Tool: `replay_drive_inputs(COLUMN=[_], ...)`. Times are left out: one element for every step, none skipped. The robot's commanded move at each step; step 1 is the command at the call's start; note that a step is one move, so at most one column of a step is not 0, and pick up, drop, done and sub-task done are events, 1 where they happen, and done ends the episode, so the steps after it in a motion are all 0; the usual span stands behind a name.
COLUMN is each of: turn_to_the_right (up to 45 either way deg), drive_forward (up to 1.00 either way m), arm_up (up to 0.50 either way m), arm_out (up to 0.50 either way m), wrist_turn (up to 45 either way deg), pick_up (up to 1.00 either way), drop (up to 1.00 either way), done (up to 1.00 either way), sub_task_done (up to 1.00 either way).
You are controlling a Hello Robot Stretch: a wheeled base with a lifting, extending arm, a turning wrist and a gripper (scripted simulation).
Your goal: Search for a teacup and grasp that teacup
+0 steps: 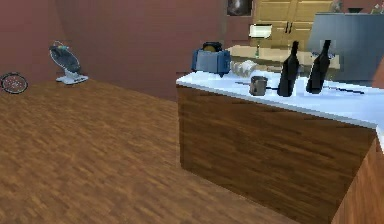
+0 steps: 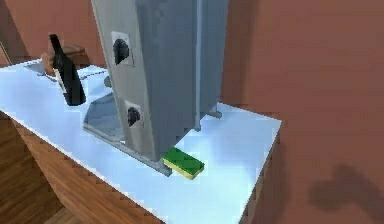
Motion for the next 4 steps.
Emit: replay_drive_inputs(turn_to_the_right=[-45.0, -3.0, 0.0, 45.0], drive_forward=[0.00, 0.00, 0.30, 0.00], arm_up=[0.00, 0.00, 0.00, 0.00], arm_out=[0.00, 0.00, 0.00, 0.00], wrist_turn=[0.0, 0.0, 0.0, 0.0], pick_up=[0.00, 0.00, 0.00, 0.00], drop=[0.00, 0.00, 0.00, 0.00], done=[0.00, 0.00, 0.00, 0.00], sub_task_done=[0.00, 0.00, 0.00, 0.00])
